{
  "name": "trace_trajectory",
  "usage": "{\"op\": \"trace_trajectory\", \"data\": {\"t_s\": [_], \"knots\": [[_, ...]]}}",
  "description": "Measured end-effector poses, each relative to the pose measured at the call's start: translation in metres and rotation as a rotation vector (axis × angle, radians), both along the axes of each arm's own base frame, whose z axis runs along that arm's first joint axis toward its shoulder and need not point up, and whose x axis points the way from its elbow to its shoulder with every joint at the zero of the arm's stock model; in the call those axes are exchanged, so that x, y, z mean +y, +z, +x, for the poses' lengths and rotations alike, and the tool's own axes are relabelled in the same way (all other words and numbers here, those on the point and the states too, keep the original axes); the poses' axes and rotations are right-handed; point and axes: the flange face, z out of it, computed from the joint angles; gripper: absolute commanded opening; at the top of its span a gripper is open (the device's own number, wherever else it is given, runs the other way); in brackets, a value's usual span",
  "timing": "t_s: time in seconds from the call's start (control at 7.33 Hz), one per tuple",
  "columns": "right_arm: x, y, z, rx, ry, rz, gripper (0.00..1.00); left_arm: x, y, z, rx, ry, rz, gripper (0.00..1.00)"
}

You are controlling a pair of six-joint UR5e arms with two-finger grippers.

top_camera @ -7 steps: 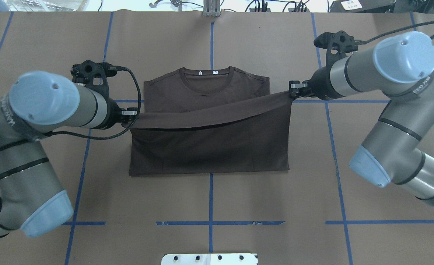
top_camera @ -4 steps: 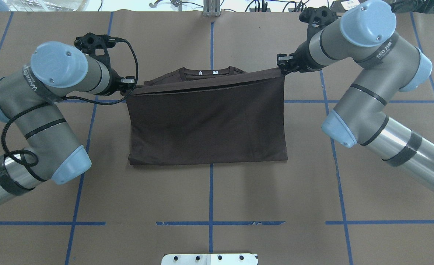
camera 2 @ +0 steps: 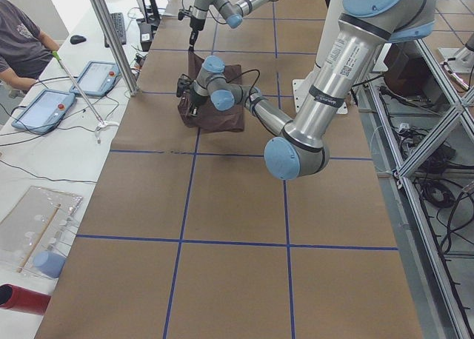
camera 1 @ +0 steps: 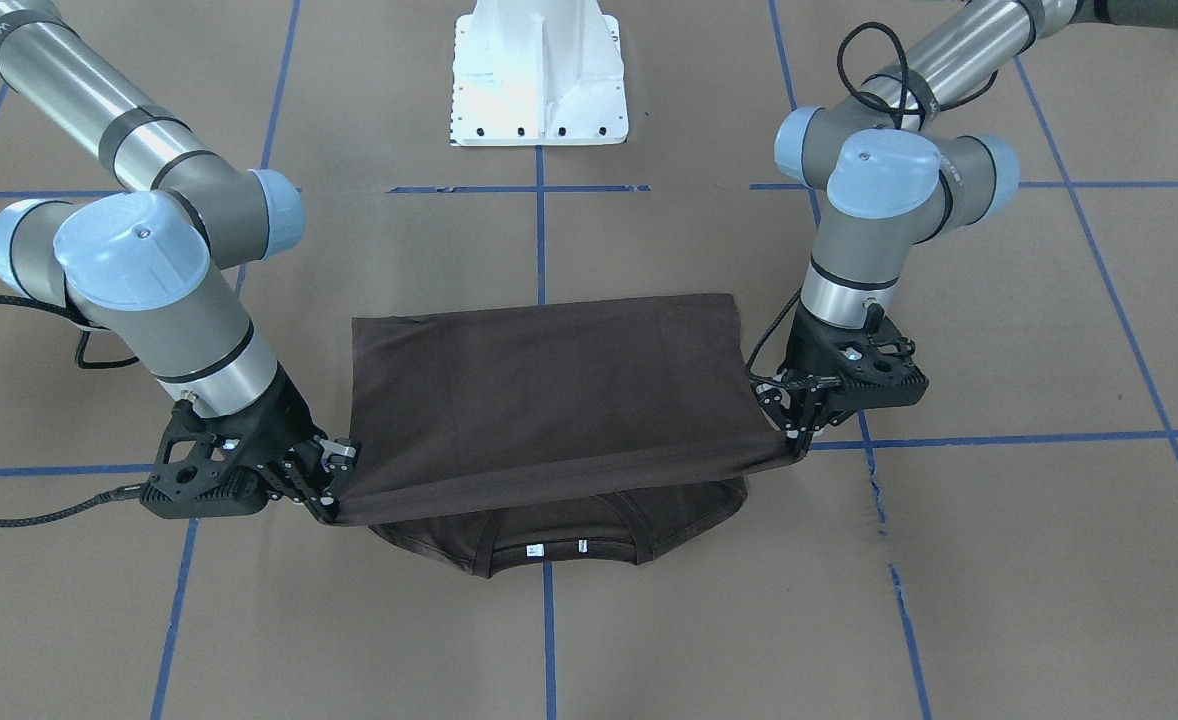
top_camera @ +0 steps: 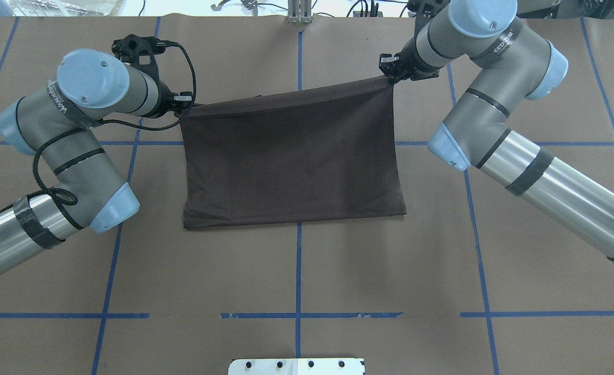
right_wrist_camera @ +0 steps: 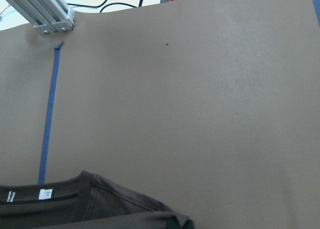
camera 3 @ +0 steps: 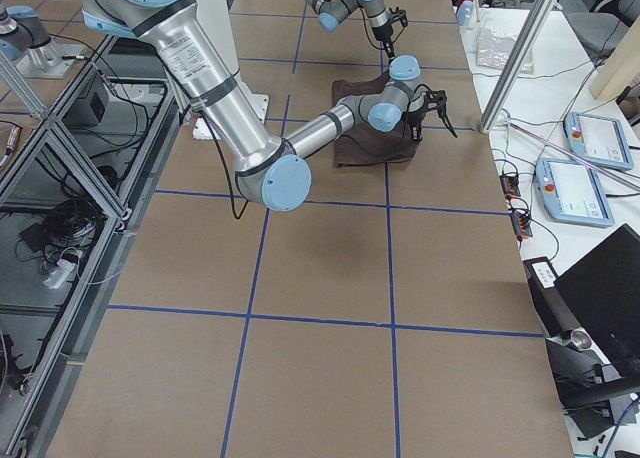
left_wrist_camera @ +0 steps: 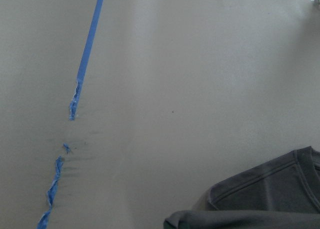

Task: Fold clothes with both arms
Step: 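Lower the hem onto the collar and open both grippers, then grasp the folded shirt's side edge with the right gripper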

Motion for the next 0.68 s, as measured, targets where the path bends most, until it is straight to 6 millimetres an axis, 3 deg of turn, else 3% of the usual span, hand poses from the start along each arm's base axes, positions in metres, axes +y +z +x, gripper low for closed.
{"op": "trace_trajectory", "data": {"t_s": [0.14, 0.27, 0.41, 0.55, 0.68], "knots": [[-0.002, -0.001, -0.004, -0.001, -0.002, 0.002, 0.00, -0.002, -0.006, 0.002, 0.007, -0.002, 0.001, 0.00], [-0.002, -0.002, -0.008, -0.006, -0.005, 0.008, 0.27, -0.005, -0.012, 0.006, 0.013, -0.002, -0.001, 0.00], [0.001, -0.002, -0.011, -0.016, -0.010, 0.016, 0.95, -0.008, -0.016, 0.011, 0.015, -0.002, -0.003, 0.47], [0.003, -0.001, -0.013, -0.021, -0.015, 0.020, 1.00, -0.009, -0.017, 0.015, 0.017, 0.000, -0.003, 0.99], [0.005, 0.003, -0.014, -0.022, -0.019, 0.021, 1.00, -0.010, -0.018, 0.017, 0.017, 0.002, -0.001, 1.00]]}}
